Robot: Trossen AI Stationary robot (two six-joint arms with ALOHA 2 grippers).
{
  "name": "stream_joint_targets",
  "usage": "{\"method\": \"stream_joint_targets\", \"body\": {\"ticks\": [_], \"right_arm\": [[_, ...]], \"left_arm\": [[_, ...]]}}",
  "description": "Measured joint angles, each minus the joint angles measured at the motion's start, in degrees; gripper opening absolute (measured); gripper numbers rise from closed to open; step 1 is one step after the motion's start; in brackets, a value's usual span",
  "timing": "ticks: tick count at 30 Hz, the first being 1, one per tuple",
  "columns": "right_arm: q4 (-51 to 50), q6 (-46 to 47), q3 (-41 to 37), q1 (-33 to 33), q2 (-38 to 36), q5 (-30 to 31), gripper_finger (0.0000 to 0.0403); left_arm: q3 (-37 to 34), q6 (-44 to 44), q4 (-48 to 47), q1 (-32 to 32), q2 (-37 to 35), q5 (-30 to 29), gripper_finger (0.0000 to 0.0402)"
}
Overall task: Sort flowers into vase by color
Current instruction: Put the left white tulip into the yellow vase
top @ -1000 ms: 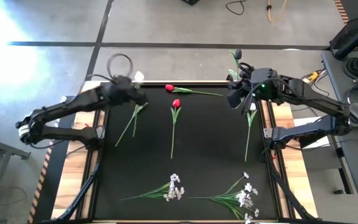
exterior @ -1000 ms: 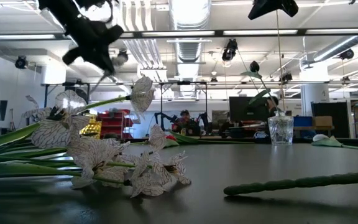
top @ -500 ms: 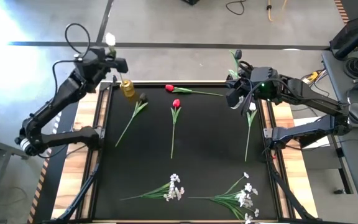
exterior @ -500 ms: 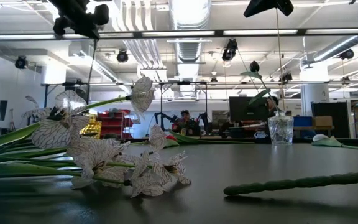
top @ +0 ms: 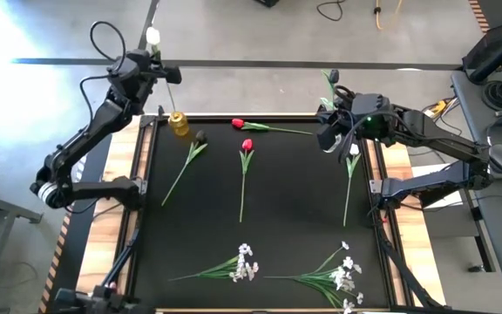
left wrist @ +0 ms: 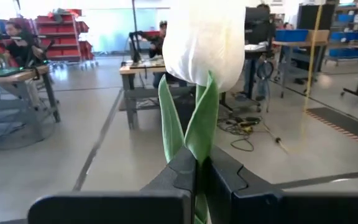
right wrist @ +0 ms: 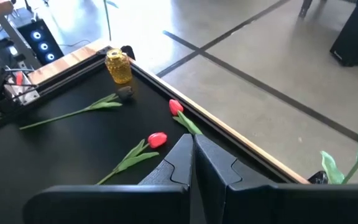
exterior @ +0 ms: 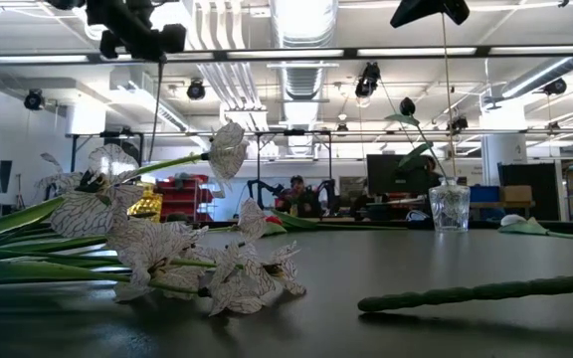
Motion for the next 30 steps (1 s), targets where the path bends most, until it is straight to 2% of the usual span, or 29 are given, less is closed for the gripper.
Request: {"method": "stream_joint_targets", "body": {"ticks": [6, 14, 30], "right_arm": [[1.89, -1.64, 0.00, 0.00, -0.01, 0.01, 0.0009], [2.54, -1.87, 0.00, 0.00, -0.02, 0.00, 0.0009], [2.93, -1.27, 0.00, 0.00, -0.13, 0.01, 0.0009]], "left_arm": [[-1.70, -0.14, 1.08, 1.29, 1.40, 0.17, 0.0000], [-9.51, -1.66, 12.17, 1.33, -1.11, 0.35, 0.0000], [-12.28, -1.12, 10.31, 1.44, -4.67, 0.87, 0.0000]]}}
